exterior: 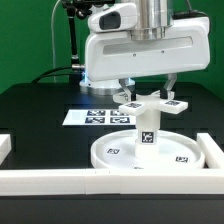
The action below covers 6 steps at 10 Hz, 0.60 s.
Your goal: Assemble round table
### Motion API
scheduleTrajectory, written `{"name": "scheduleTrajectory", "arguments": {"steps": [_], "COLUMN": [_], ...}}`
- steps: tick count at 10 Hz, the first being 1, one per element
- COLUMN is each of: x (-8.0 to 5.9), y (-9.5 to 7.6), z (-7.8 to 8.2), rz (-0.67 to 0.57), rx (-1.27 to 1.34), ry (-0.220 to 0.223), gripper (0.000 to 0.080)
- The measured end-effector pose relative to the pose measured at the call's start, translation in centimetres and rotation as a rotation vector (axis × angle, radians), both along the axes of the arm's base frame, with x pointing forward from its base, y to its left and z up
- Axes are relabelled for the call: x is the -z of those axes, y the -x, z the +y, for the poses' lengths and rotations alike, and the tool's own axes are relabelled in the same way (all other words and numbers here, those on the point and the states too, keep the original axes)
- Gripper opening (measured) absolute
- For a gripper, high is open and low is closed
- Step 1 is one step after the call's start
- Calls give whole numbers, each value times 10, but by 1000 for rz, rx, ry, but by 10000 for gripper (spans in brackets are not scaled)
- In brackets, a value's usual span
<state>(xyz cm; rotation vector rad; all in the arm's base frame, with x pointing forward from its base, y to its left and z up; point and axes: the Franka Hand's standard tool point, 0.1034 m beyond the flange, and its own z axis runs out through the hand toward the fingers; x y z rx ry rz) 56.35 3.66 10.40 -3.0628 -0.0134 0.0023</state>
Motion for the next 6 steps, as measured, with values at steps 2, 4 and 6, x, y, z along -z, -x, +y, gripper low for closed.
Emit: {"name": "scheduleTrajectory", "arguments": {"steps": [2,4,6], "x": [0,0,0], "y": [-1,-1,-1], "z": [0,-1,0], "rz": [11,33,47], "rx": [214,450,677], "ry": [-14,-30,-39], "gripper": [435,435,435]}}
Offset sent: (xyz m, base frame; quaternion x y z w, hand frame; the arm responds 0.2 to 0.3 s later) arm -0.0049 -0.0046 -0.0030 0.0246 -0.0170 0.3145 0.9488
